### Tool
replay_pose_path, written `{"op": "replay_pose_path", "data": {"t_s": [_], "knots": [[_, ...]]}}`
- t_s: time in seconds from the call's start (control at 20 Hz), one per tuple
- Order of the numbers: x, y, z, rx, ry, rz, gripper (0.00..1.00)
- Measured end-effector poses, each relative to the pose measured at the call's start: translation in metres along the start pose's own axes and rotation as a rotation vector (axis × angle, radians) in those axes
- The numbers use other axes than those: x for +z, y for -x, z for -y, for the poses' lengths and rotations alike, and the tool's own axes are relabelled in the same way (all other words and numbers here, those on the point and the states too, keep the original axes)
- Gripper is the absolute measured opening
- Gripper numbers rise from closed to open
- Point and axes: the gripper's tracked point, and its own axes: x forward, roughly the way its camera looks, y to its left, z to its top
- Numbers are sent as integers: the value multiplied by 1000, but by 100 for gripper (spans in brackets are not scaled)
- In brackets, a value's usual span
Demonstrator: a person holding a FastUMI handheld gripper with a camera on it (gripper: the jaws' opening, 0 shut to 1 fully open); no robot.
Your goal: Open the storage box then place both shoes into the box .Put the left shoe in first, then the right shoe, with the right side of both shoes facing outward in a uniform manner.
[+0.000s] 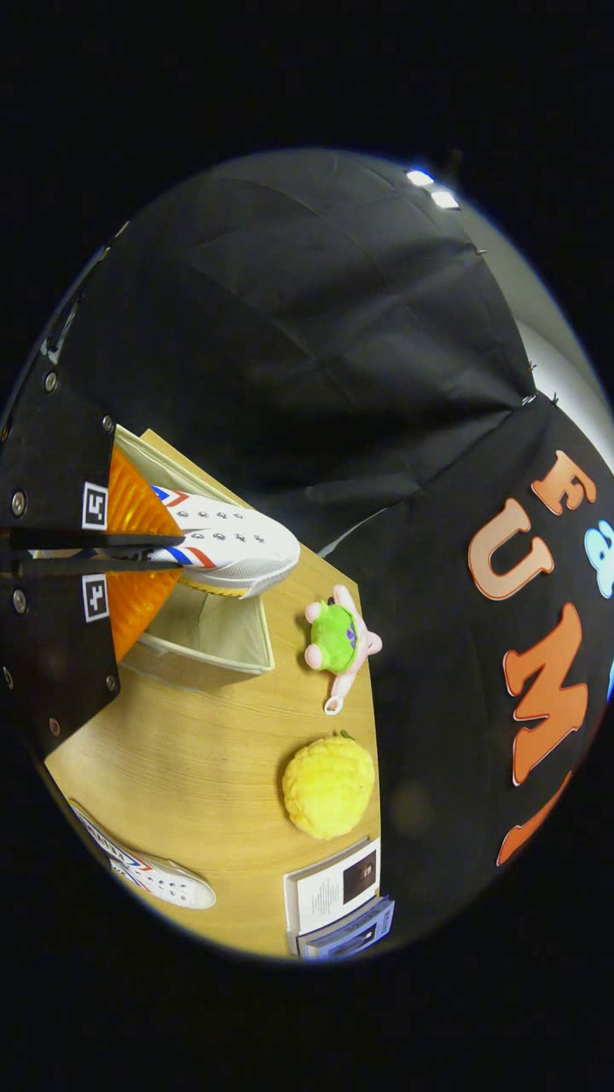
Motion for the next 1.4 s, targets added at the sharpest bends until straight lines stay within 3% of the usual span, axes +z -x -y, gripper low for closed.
{"op": "replay_pose_path", "data": {"t_s": [0.15, 0.4, 0.75, 0.85, 1.1, 1.4], "knots": [[3, -13, -20, 67, -1, 14, 5], [6, -12, -20, 39, 53, 26, 1], [3, 14, -4, 78, -27, 36, 2], [3, 31, 13, 51, -17, 47, 7], [1, 73, 66, -25, -16, 89, 34], [-22, 109, 148, -184, -7, 69, 60]]}}
